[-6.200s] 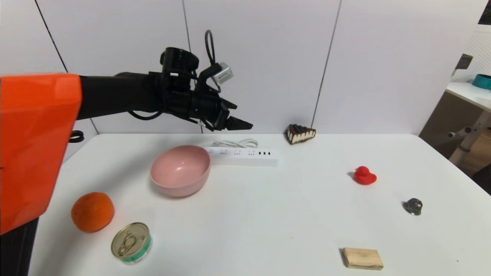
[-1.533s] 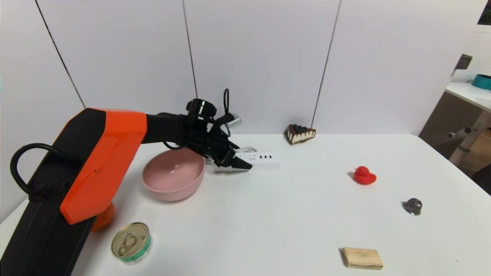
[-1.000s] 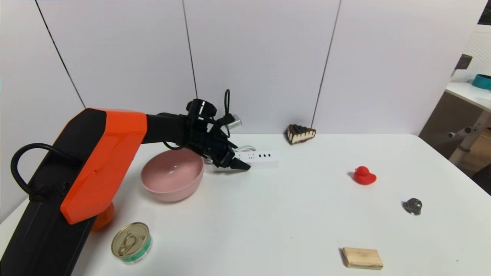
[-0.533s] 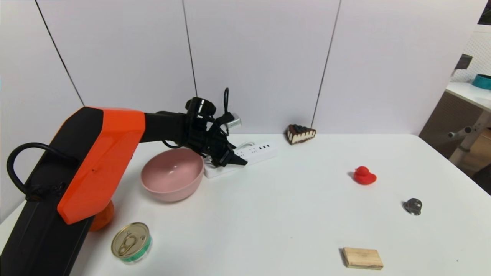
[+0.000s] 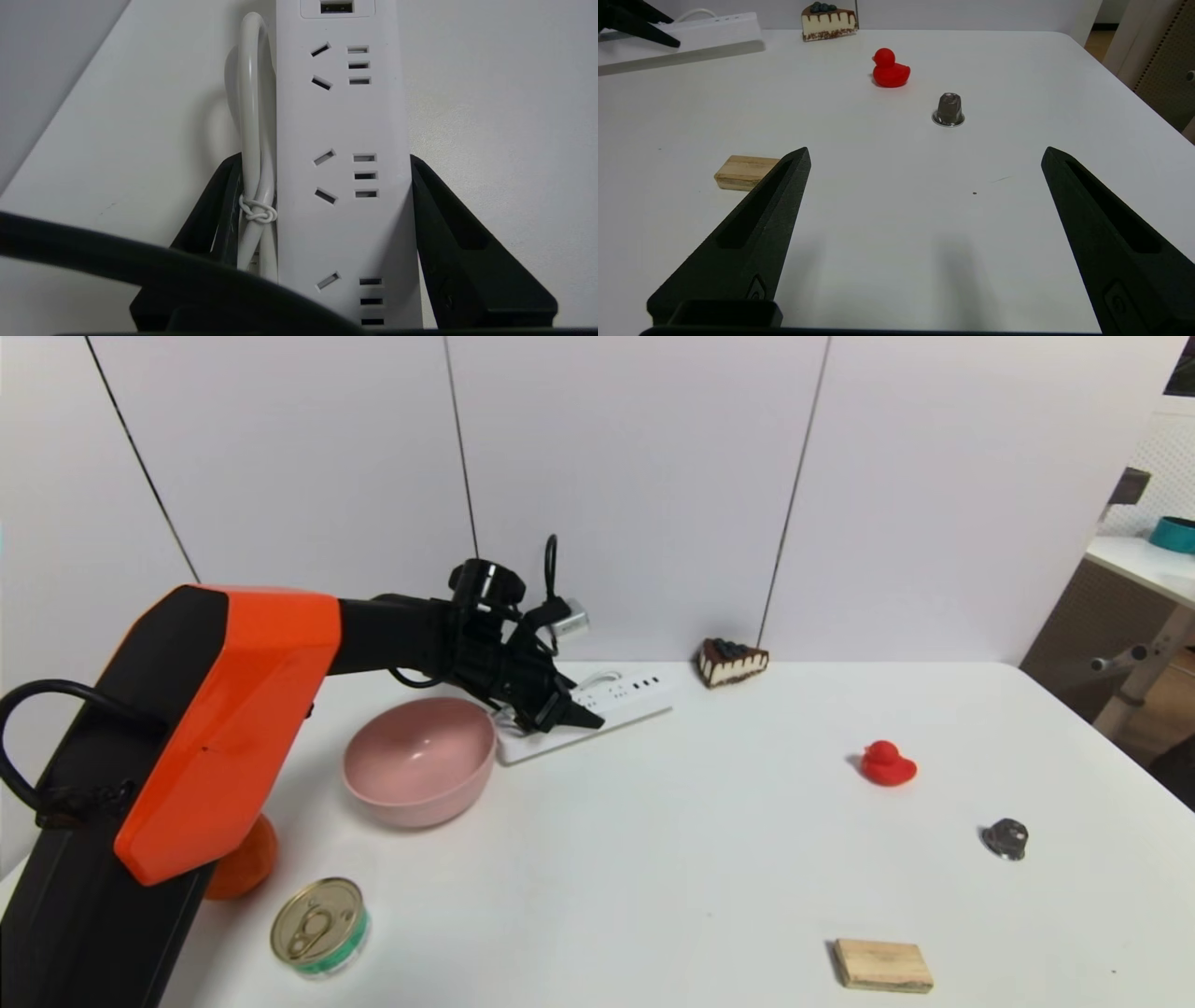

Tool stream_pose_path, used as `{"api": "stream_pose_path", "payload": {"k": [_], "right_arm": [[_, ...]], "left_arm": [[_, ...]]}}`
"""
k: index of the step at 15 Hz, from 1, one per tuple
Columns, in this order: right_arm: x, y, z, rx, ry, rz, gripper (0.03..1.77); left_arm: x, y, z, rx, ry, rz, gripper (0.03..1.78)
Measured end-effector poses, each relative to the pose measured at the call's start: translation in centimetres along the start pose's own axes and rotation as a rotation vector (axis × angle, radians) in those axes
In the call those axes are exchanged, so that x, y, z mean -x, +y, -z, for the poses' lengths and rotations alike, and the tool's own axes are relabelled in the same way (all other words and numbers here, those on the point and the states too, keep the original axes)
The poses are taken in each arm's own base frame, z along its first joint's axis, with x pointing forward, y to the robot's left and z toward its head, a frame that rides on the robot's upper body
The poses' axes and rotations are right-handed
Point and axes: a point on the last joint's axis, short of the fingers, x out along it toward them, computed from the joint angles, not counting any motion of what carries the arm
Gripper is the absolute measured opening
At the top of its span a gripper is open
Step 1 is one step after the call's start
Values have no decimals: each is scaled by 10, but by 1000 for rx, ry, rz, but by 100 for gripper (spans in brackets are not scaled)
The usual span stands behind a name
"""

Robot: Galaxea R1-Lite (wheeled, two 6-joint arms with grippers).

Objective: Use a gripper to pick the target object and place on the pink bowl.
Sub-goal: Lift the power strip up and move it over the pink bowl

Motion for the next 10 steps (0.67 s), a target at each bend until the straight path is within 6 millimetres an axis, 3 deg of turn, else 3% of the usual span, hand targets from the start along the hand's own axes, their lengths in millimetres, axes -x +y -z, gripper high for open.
{"api": "stream_pose_path", "payload": {"k": [10], "right_arm": [[0, 0, 0, 1, 0, 0, 171]], "left_arm": [[59, -18, -58, -97, -128, -67, 104]]}}
